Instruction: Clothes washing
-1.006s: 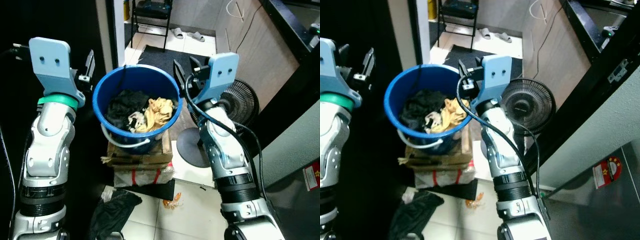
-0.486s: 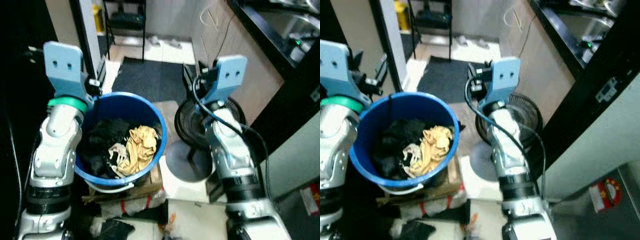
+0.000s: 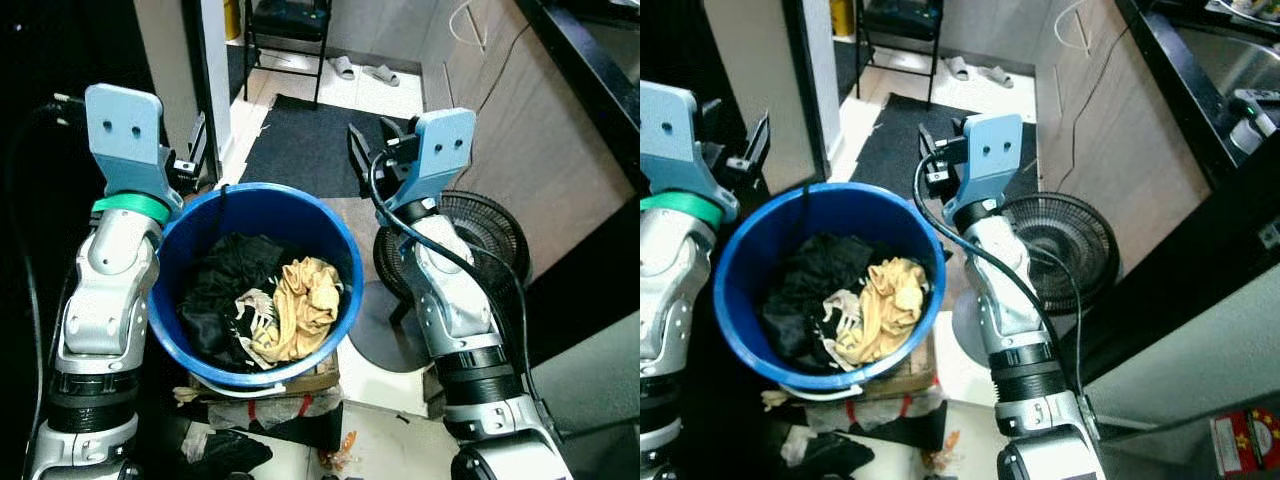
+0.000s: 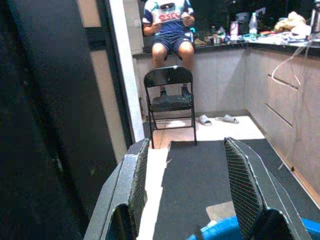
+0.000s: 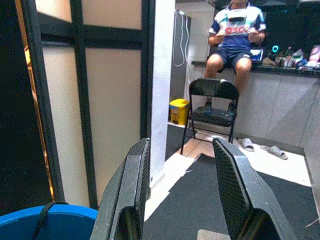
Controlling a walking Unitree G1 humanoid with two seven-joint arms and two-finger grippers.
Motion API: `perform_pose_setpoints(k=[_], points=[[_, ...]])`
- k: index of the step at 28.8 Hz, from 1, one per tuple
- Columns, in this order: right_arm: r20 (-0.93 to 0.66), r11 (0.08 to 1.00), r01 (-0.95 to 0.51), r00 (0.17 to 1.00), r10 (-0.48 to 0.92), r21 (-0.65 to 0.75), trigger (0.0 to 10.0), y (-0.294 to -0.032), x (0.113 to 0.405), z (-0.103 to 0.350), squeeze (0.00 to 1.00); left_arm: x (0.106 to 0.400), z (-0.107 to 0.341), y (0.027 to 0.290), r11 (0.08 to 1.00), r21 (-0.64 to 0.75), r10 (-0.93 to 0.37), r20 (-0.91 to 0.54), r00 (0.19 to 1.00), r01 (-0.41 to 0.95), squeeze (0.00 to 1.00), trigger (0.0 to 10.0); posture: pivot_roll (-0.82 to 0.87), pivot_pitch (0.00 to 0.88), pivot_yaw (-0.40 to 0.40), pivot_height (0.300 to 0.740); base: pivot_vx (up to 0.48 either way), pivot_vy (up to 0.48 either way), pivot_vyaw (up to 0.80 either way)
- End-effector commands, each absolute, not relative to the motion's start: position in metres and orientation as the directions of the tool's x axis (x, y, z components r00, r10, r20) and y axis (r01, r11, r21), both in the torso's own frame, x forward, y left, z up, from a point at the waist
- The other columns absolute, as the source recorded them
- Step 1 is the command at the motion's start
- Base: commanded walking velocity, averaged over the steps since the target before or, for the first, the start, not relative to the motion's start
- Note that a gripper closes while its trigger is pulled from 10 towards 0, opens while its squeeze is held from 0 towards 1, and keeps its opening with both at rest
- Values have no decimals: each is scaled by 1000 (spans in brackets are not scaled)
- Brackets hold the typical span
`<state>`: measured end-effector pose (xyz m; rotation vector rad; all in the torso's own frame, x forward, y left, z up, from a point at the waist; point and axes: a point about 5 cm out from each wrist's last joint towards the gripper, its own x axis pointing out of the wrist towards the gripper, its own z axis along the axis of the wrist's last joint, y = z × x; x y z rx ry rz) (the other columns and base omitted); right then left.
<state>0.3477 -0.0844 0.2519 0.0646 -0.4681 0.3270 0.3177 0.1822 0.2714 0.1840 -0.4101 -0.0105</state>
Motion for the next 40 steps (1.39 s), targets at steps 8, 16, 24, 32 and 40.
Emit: perform_pose_setpoints(k=[8,16,24,32,40], points=[[422,944,-328,853,305,-20,10000,-85,348,242,0,318,261,181,981,194,-61,362,930,-11,0,10000,83,29,-41,740,0,0,0],[316,946,-307,892,324,-103,10000,-87,355,214,0,312,229,185,988,151,-62,300,952,17,0,10000,86,37,-50,740,0,0,0],[148,956,-201,974,172,212,10000,-106,368,177,0,311,194,192,981,196,-29,174,984,-6,0,10000,90,46,-25,740,0,0,0],[140,951,-176,980,144,255,10000,-101,366,170,0,332,193,179,976,211,-80,143,986,48,0,10000,69,51,38,740,0,0,0],[163,974,-116,983,84,196,10000,-114,367,170,0,351,216,168,949,283,-189,169,967,136,0,10000,56,43,103,740,0,0,0]])
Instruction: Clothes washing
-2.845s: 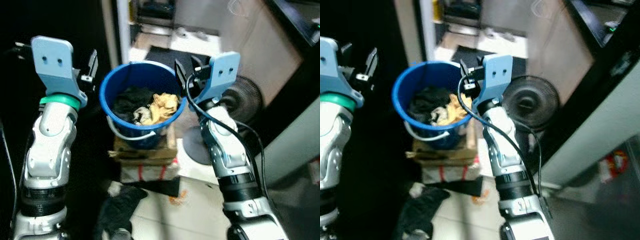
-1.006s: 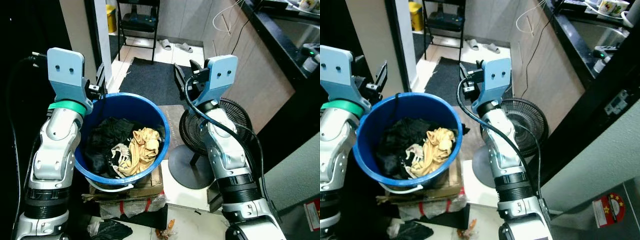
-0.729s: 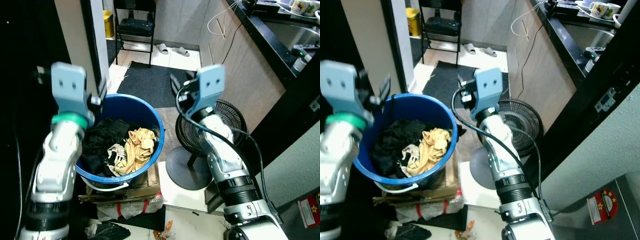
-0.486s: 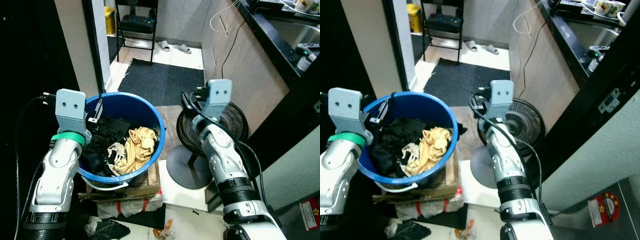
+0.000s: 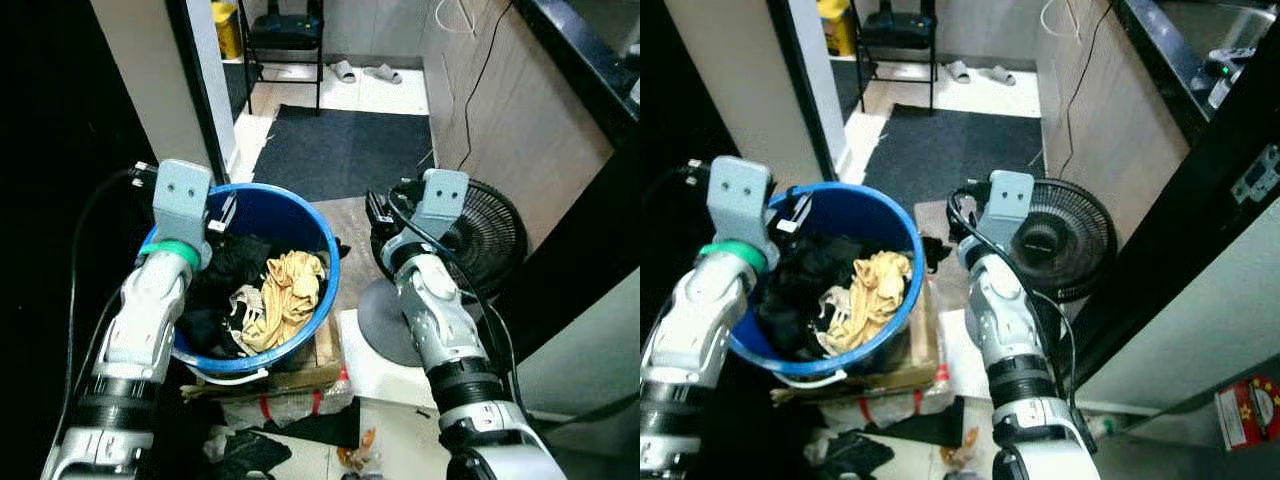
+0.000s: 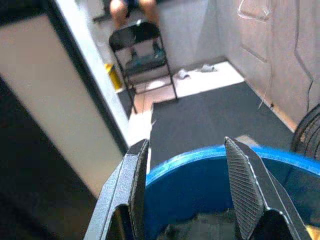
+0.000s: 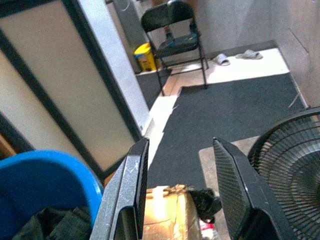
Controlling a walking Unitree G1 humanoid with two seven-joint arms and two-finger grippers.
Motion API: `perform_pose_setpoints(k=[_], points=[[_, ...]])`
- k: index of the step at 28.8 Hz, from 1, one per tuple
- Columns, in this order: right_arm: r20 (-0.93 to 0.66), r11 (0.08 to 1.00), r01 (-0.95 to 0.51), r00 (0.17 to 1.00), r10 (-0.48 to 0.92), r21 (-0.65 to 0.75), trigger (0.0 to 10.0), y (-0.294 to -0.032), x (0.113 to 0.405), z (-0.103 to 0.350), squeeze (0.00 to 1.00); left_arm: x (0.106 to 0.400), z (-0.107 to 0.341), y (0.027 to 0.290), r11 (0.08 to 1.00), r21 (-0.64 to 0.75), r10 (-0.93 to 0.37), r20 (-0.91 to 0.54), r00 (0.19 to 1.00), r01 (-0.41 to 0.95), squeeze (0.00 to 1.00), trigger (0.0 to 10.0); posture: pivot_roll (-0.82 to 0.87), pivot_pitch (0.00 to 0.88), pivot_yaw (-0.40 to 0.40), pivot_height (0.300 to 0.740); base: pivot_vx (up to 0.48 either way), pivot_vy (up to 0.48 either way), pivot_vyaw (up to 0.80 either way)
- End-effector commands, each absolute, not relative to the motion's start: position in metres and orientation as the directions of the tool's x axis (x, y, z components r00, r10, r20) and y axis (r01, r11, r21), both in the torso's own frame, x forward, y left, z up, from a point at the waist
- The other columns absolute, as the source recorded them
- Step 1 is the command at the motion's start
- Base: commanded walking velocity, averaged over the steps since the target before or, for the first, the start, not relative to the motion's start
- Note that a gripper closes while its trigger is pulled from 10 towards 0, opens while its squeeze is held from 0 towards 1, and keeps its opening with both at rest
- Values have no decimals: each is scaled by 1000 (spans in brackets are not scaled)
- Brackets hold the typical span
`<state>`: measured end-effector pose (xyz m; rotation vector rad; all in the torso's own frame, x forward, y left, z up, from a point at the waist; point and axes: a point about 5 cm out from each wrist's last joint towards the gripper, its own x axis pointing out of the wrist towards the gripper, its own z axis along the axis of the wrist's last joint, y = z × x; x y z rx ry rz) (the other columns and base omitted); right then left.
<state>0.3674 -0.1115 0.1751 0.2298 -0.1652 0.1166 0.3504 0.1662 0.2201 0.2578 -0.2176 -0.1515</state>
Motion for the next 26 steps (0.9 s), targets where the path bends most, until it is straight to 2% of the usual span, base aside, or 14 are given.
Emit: perform_pose_setpoints(k=[1,4,5,6,7,8,10,11,13,14,16,19,24,26], points=[[163,974,-116,983,84,196,10000,-114,367,170,0,351,216,168,949,283,-189,169,967,136,0,10000,56,43,103,740,0,0,0],[158,994,-92,982,101,-60,10000,-133,372,171,0,349,219,158,919,254,-339,115,934,302,0,10000,59,44,93,740,0,0,0],[150,991,-96,983,109,-95,10000,-136,373,172,0,347,218,156,907,243,-377,100,921,345,0,10000,59,44,92,740,0,0,0],[138,976,-176,971,193,-127,10000,-134,374,175,0,339,214,153,882,215,-444,80,893,419,0,10000,60,45,83,740,0,0,0],[138,976,-176,971,193,-127,10000,-134,374,175,0,339,214,153,882,215,-444,80,893,419,0,10000,60,45,83,740,0,0,0],[127,961,-236,959,254,-143,10000,-132,374,178,0,334,212,151,863,195,-487,70,871,467,0,10000,60,45,83,740,0,0,0],[104,898,-392,903,418,-201,10000,-121,370,183,0,323,205,151,831,146,-546,35,837,536,0,10000,64,46,71,740,0,0,0],[104,898,-392,903,418,-201,10000,-121,370,183,0,323,205,151,831,146,-546,35,837,536,0,10000,64,46,71,740,0,0,0],[80,801,-570,803,590,-186,10000,-100,362,187,0,313,192,163,838,116,-536,-4,844,533,0,10000,67,51,43,740,0,0,0],[80,801,-570,803,590,-186,10000,-100,362,187,0,313,192,163,838,116,-536,-4,844,533,0,10000,67,51,43,740,0,0,0],[42,727,-670,730,682,-149,10000,-85,359,185,0,312,184,170,860,116,-499,-17,866,498,0,10000,70,54,26,740,0,0,0],[-25,675,-717,689,725,-173,10000,-76,359,176,0,313,182,171,874,108,-475,-11,880,474,0,10000,67,56,12,740,0,0,0],[-151,636,-734,675,723,-238,10000,-77,366,162,0,316,187,167,880,99,-468,16,884,465,0,10000,55,65,-12,740,0,0,0],[-163,658,-694,714,681,-292,10000,-79,370,160,0,317,189,167,884,112,-459,29,888,453,0,10000,42,69,-13,740,0,0,0]])
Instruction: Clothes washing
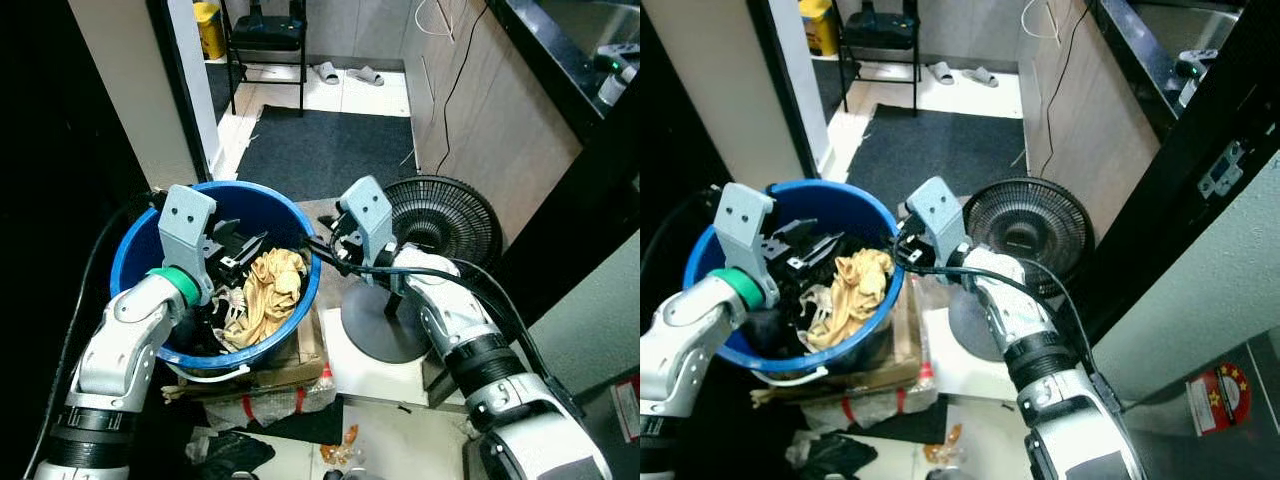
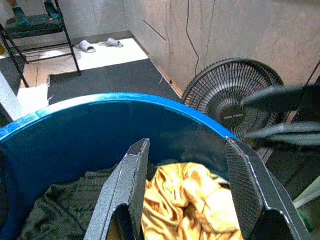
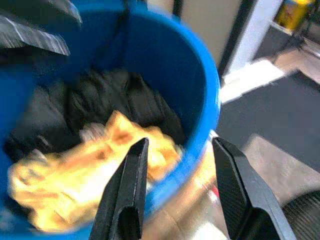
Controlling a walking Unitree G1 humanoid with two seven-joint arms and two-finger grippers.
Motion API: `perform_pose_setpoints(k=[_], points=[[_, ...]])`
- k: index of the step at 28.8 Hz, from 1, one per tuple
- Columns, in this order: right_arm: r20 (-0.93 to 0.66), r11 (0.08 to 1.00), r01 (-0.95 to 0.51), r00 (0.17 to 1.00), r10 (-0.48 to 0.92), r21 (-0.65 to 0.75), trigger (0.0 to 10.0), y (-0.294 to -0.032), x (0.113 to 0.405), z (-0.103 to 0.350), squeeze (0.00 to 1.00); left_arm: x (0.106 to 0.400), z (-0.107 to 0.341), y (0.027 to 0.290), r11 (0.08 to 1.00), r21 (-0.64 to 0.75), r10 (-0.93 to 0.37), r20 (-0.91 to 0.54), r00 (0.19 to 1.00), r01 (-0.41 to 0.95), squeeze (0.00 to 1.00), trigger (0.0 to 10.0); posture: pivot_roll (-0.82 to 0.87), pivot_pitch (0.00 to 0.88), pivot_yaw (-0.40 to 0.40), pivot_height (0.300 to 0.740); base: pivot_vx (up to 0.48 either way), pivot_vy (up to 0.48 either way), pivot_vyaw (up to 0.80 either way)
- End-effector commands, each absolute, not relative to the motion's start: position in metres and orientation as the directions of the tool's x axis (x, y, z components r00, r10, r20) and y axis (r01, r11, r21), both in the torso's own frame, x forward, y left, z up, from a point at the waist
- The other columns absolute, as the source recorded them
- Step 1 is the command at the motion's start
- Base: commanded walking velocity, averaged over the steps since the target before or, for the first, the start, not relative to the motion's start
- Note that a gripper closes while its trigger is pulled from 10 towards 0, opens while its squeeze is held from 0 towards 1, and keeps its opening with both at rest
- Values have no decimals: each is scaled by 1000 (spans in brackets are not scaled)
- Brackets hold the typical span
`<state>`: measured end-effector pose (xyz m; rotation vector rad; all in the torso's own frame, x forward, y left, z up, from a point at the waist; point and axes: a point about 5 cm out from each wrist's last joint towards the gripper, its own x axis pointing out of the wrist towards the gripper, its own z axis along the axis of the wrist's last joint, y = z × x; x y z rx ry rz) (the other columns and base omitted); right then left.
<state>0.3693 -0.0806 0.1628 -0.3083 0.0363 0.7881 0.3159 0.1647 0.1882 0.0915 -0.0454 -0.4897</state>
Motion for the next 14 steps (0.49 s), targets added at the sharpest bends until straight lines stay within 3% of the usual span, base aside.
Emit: perform_pose_setpoints(k=[1,5,9,14], points=[[-147,683,-664,741,655,-304,10000,-81,373,162,0,319,190,167,892,121,-442,36,896,435,0,10000,37,71,-10,740,0,0,0],[-101,751,-575,811,577,-326,10000,-90,380,173,0,324,193,163,877,200,-451,31,892,437,0,10000,24,73,3,740,0,0,0],[-40,804,-523,844,535,-282,10000,-100,386,186,0,333,196,144,833,170,-537,21,843,526,0,10000,10,72,17,740,0,0,0],[-20,817,-504,854,520,-280,10000,-101,391,190,0,343,193,133,820,168,-555,5,832,547,0,10000,3,71,21,740,0,0,0]])
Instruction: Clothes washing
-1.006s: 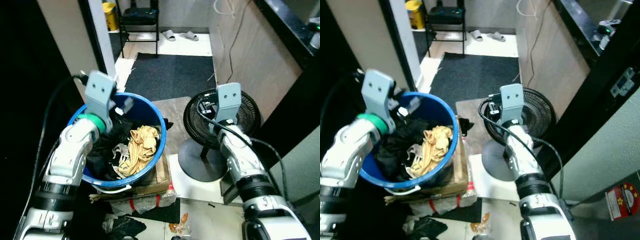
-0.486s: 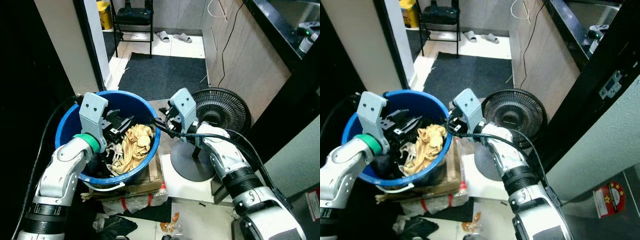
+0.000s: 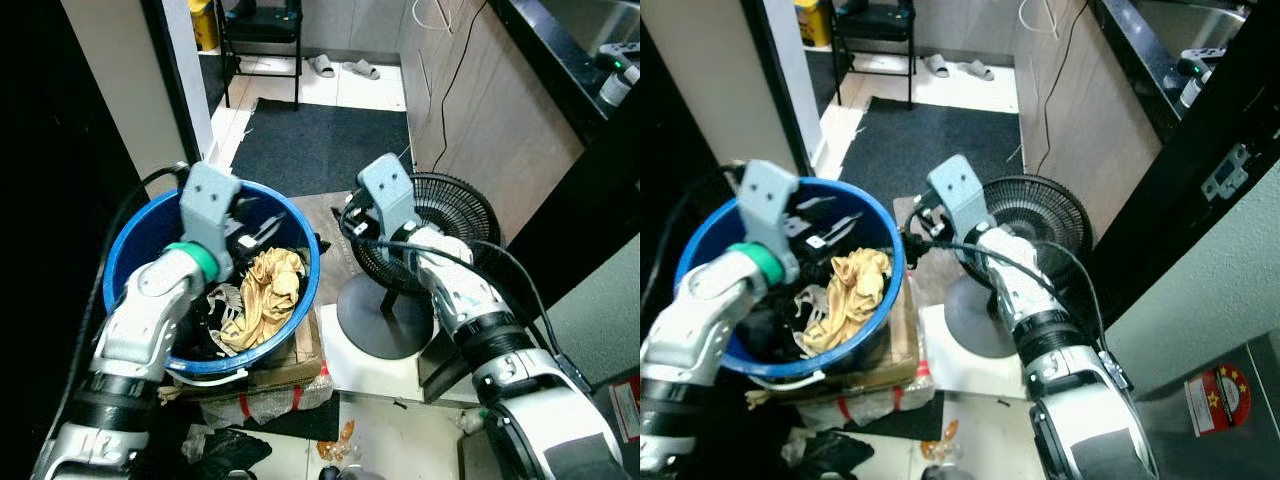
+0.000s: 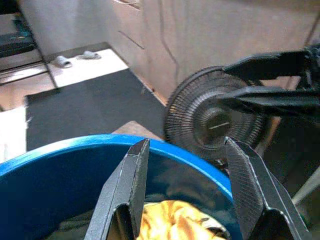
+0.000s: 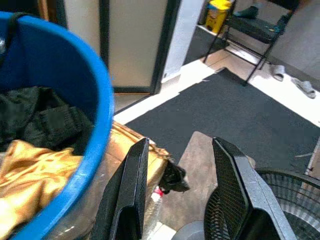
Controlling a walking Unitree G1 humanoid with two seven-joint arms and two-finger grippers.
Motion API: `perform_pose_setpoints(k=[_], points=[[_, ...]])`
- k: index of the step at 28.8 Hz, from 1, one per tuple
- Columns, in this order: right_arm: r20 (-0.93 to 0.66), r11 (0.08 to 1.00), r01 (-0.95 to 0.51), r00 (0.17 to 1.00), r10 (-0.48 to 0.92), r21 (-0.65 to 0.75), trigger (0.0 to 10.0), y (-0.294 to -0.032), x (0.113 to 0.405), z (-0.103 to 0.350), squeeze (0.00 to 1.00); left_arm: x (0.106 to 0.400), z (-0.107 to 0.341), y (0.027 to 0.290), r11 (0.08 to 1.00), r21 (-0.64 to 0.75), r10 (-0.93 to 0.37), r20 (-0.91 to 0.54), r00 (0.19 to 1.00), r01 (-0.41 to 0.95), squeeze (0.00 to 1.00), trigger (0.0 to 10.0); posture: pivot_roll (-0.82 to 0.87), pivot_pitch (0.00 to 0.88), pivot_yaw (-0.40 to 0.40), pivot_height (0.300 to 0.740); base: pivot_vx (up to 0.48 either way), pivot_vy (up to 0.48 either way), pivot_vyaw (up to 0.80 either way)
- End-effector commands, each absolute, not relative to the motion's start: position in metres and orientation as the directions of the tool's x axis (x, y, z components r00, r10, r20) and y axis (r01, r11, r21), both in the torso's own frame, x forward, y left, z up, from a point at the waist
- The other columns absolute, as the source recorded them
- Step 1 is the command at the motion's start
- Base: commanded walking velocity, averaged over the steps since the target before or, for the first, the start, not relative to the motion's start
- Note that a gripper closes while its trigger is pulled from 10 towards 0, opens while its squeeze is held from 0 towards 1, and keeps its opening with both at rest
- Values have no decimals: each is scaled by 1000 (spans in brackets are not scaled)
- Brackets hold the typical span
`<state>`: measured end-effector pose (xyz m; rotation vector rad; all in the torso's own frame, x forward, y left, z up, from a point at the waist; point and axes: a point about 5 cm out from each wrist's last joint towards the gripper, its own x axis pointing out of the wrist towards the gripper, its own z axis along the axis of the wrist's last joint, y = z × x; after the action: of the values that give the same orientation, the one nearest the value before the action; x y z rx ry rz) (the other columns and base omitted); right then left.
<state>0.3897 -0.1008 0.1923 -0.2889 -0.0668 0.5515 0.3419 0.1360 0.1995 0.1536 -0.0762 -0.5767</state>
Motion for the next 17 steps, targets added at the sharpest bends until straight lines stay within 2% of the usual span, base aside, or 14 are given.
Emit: perform_pose_setpoints(k=[1,9,11,13,14,15,17], points=[[-11,823,-496,858,513,-279,10000,-101,392,193,0,350,190,123,806,197,-568,-13,823,559,0,10000,3,71,21,740,0,0,0],[-1,832,-481,866,500,-279,10000,-103,392,193,0,355,177,120,798,243,-548,-88,832,551,0,10000,1,79,36,740,0,0,0],[0,834,-476,869,496,-278,10000,-105,392,192,0,354,175,127,801,257,-533,-104,840,541,0,10000,3,79,37,740,0,0,0],[-4,836,-477,869,494,-273,10000,-106,392,190,0,352,171,153,836,241,-477,-125,870,493,0,10000,21,89,24,740,0,0,0],[-4,836,-477,869,494,-273,10000,-106,392,190,0,352,171,153,836,241,-477,-125,870,493,0,10000,21,89,24,740,0,0,0],[-7,831,-485,865,502,-272,10000,-103,393,190,0,352,166,174,864,231,-425,-143,894,448,0,10000,25,95,14,740,0,0,0],[-7,831,-485,865,502,-272,10000,-103,393,190,0,352,166,174,864,231,-425,-143,894,448,0,10000,25,95,14,740,0,0,0]])
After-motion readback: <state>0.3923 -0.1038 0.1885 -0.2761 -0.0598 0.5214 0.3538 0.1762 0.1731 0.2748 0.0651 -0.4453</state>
